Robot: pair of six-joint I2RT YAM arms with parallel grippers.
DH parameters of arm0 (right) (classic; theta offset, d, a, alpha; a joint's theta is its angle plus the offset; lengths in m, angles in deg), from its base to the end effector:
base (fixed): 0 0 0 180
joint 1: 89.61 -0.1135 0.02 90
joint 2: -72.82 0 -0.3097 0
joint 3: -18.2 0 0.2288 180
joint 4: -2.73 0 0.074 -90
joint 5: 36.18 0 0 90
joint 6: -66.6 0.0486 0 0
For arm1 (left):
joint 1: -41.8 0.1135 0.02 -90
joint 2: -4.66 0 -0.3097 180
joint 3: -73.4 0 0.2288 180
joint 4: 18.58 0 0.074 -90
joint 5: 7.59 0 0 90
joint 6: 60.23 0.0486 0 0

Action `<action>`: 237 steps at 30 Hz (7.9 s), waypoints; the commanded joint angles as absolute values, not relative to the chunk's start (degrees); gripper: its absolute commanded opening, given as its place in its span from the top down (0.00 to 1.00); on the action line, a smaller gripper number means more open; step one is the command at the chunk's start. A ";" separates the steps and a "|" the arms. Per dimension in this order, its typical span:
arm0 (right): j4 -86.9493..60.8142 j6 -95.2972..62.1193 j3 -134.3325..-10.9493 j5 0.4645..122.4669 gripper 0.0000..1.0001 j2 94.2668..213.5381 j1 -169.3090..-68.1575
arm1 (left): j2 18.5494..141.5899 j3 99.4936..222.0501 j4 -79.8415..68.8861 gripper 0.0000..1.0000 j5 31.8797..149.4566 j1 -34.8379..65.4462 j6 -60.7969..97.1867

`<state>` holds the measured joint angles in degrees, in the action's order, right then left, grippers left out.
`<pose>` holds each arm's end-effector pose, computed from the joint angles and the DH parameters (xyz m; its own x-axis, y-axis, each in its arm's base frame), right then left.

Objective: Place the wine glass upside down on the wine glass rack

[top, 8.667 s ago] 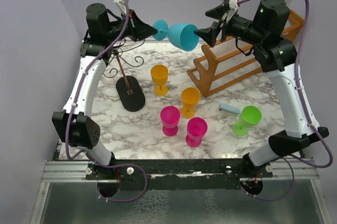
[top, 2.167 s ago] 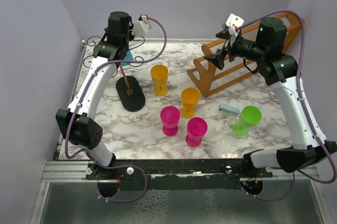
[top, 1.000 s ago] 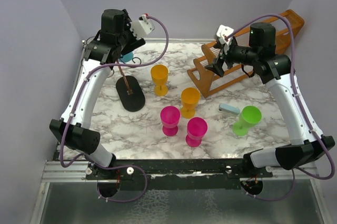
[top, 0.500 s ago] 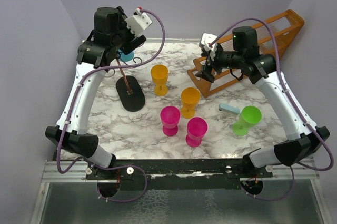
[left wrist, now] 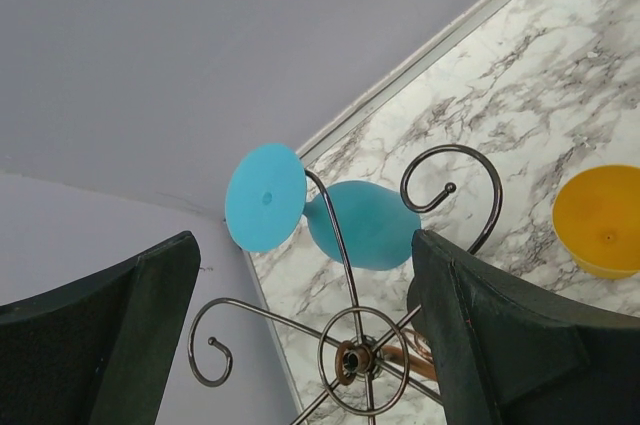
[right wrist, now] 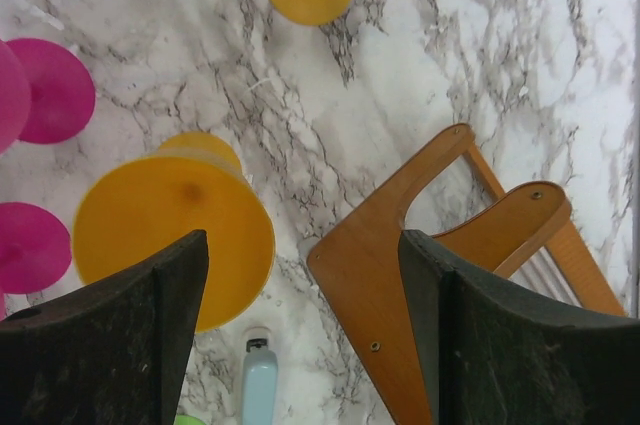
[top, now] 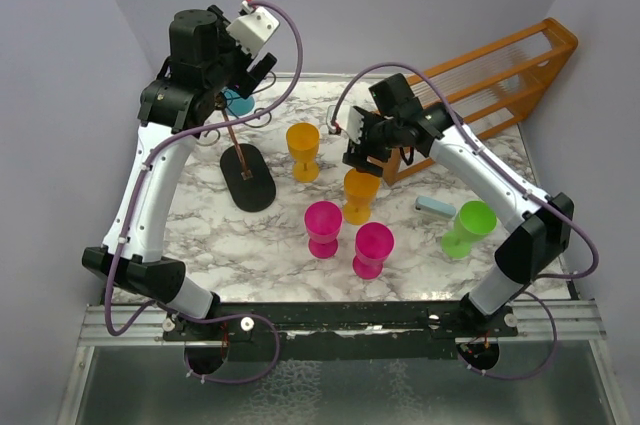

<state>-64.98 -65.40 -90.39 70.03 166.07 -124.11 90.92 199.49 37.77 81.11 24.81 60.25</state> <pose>0.2658 0.1992 0.3877 -0.0271 -0.7983 -0.6017 -0.9453 0.2162 -0.2442 0.2806 -0.0846 0.5342 -0.0967 0.5598 -0.8230 0.3718 0.7873 0.4919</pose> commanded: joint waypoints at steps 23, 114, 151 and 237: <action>-74.27 -63.30 -94.46 66.81 0.70 176.14 -124.84 | 90.29 199.02 37.97 0.10 81.21 24.89 60.67; -45.84 -42.80 -107.42 69.29 0.89 154.47 -120.81 | 91.02 181.76 1.94 1.00 129.46 31.36 -0.28; -45.62 -49.64 -87.43 79.59 0.07 142.55 -116.50 | 87.06 205.36 26.20 1.00 89.27 43.89 36.03; -28.16 -49.46 -59.58 83.45 0.09 139.00 -116.33 | 90.73 191.72 35.24 1.00 72.09 36.09 94.80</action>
<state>-30.06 -48.77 -59.99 84.11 138.49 -116.52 89.98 191.14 42.06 78.35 36.53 96.86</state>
